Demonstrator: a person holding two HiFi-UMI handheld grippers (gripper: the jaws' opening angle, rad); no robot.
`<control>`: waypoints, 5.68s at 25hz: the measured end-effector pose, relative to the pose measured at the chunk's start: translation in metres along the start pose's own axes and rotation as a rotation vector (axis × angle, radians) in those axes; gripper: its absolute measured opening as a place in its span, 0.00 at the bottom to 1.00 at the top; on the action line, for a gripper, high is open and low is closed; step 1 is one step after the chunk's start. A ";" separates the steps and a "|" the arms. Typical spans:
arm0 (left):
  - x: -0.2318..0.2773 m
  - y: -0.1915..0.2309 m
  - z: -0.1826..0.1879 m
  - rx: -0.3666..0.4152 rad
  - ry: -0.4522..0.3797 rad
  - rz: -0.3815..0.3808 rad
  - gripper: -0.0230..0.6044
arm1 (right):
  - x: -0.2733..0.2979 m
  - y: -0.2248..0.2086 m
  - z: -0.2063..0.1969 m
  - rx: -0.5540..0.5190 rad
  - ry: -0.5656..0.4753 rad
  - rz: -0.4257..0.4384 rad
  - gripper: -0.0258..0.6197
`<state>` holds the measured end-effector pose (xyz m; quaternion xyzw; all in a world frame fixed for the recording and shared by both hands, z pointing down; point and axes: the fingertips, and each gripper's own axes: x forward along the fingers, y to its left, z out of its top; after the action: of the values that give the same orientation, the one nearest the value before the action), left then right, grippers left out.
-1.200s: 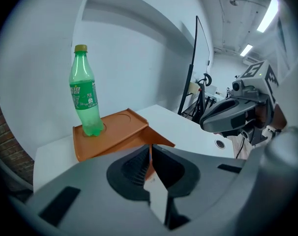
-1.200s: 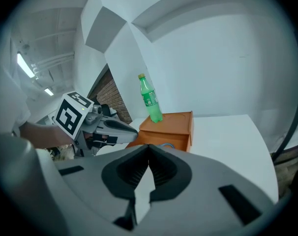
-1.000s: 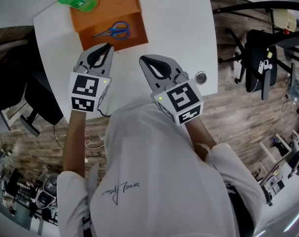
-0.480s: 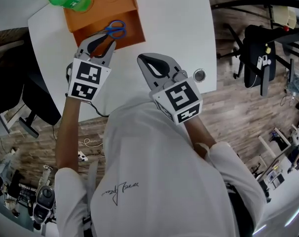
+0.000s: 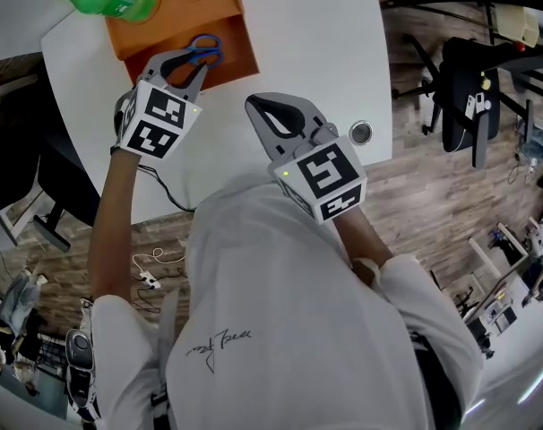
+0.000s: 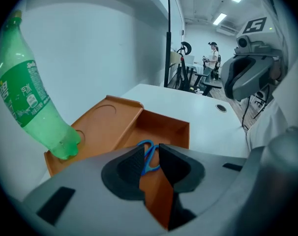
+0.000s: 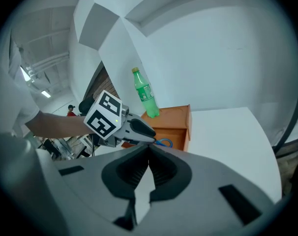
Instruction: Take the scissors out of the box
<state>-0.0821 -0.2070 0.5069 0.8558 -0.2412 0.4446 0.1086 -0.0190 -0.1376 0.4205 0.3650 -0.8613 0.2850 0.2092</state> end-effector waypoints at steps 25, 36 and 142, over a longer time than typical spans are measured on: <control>0.051 0.005 -0.016 0.219 0.160 -0.058 0.25 | 0.006 -0.009 -0.007 0.034 0.024 0.001 0.05; 0.061 0.002 -0.022 0.320 0.225 -0.079 0.25 | 0.008 -0.014 -0.007 0.041 0.024 0.001 0.05; -0.148 0.010 0.046 -0.092 -0.396 0.361 0.17 | -0.033 0.045 0.017 -0.147 -0.070 -0.005 0.05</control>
<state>-0.1268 -0.1871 0.3599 0.8633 -0.4265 0.2695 0.0172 -0.0340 -0.1065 0.3736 0.3604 -0.8858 0.2073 0.2058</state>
